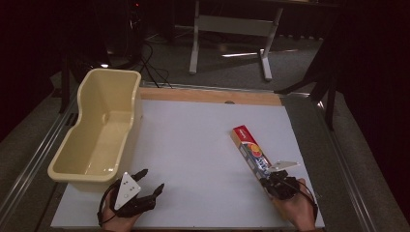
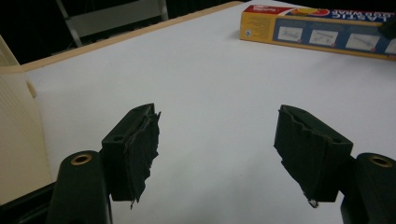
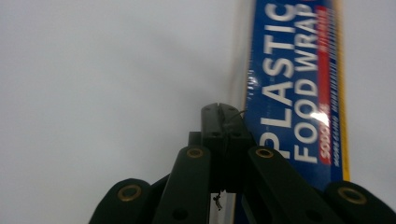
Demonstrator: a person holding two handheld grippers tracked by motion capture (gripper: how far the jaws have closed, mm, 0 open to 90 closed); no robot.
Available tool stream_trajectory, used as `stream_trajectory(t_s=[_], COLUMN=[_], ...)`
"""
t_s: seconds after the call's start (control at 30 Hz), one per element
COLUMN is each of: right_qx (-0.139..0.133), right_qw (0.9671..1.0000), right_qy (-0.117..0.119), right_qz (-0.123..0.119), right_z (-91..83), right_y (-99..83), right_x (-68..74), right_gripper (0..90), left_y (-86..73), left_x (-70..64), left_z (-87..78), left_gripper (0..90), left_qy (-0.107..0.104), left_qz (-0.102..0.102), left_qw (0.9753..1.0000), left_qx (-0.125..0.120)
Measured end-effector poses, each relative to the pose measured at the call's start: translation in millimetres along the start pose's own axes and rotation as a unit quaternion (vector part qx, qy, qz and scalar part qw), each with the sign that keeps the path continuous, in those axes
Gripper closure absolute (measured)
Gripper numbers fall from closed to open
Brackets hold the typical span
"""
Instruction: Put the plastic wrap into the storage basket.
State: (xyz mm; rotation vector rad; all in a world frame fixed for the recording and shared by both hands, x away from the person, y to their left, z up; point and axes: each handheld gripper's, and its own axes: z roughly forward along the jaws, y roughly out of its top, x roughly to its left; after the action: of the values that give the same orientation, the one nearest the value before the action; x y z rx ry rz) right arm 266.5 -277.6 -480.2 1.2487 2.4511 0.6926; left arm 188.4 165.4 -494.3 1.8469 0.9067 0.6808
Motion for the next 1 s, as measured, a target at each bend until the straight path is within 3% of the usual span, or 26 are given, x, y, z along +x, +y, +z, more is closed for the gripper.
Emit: stream_trajectory(t_s=[0.07,0.13,0.27,0.37,0.53,0.67,0.83,0.9,1.0], right_qx=[0.001,-0.017,-0.033,-0.028,0.000,0.043,0.083,0.114,0.133], right_qw=[0.9999,0.9994,0.9992,0.9995,0.9999,0.9989,0.9963,0.9932,0.9909], right_qy=[-0.005,0.023,0.019,0.008,-0.003,0.003,-0.002,0.003,0.012], right_qz=[0.014,0.020,-0.007,-0.012,-0.015,-0.019,-0.021,-0.021,-0.019], right_z=[-1.6,-5.7,-13.7,-13.1,-3.5,10.3,25.3,36.8,42.6], right_y=[-0.2,2.3,15.3,27.3,46.3,57.9,66.3,71.9,74.7], right_x=[-7.4,-13.0,-14.9,-19.4,-27.4,-34.8,-43.1,-49.5,-51.6], right_gripper=[89.5,84.4,62.2,53.4,38.2,30.3,27.8,26.7,28.6], left_y=[0.2,0.3,0.3,0.2,0.3,0.4,0.3,0.2,0.3], left_x=[-0.3,-0.2,-0.6,-0.3,0.2,0.1,0.1,0.1,0.2], left_z=[0.4,1.0,1.2,0.7,0.3,0.3,0.6,0.7,0.7], left_gripper=[30.0,30.0,30.1,30.0,30.0,30.0,30.0,29.9,29.9], left_qy=[0.000,0.000,-0.001,0.000,0.000,0.000,-0.001,-0.001,-0.001], left_qz=[0.000,0.001,0.001,-0.001,0.000,0.000,-0.001,0.000,0.000], left_qw=[1.0000,1.0000,1.0000,1.0000,1.0000,1.0000,1.0000,1.0000,1.0000], left_qx=[0.000,0.001,0.001,-0.001,-0.001,-0.001,-0.001,0.000,0.000])
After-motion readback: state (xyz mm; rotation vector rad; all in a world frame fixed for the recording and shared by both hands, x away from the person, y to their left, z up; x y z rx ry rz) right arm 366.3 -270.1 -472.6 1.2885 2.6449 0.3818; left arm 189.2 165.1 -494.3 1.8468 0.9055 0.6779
